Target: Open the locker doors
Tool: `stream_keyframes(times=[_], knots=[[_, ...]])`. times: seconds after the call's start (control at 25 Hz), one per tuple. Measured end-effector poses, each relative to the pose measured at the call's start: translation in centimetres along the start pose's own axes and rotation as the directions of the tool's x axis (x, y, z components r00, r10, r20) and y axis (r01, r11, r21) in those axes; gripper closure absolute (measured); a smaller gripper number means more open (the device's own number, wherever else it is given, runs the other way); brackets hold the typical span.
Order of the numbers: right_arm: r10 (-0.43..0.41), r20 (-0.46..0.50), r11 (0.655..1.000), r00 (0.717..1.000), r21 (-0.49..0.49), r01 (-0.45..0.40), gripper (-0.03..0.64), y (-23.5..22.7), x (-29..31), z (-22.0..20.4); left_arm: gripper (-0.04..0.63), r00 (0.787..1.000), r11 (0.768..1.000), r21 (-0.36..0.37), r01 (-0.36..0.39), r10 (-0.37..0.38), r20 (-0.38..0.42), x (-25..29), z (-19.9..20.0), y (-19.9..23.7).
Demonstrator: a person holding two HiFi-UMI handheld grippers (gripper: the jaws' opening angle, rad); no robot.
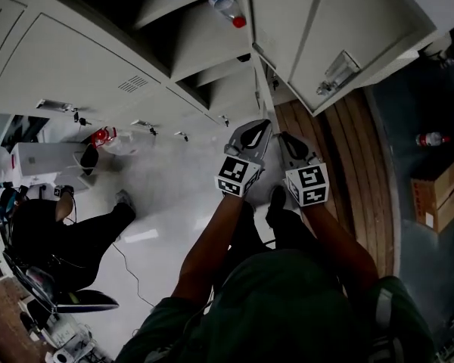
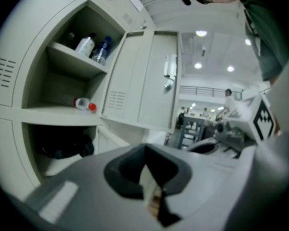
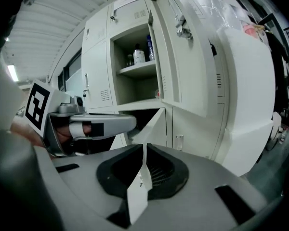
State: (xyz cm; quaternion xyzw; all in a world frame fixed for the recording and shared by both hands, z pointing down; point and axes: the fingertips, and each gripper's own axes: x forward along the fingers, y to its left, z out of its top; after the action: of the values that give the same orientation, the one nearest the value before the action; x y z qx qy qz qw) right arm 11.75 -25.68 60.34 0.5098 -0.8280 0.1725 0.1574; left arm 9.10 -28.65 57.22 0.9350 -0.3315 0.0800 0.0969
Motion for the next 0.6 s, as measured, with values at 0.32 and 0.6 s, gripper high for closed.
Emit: stream_keyframes(times=[0.32, 0.6], knots=[[0.08, 0.117, 0.997, 0.99, -0.03, -0.077, 0.597, 2.2, -2.2, 6.8, 0.6, 0.998, 0.998, 0.04, -0.054, 0.052, 0.047, -3.3, 5.1, 0.0], [0.177, 0.196, 0.983, 0.965, -0.091, -0.161, 0.597, 5.0, -2.6, 12.9, 0.6, 0.983, 0.984, 0.069, -0.163, 0.156, 0.092, -8.7, 10.3, 2.3]])
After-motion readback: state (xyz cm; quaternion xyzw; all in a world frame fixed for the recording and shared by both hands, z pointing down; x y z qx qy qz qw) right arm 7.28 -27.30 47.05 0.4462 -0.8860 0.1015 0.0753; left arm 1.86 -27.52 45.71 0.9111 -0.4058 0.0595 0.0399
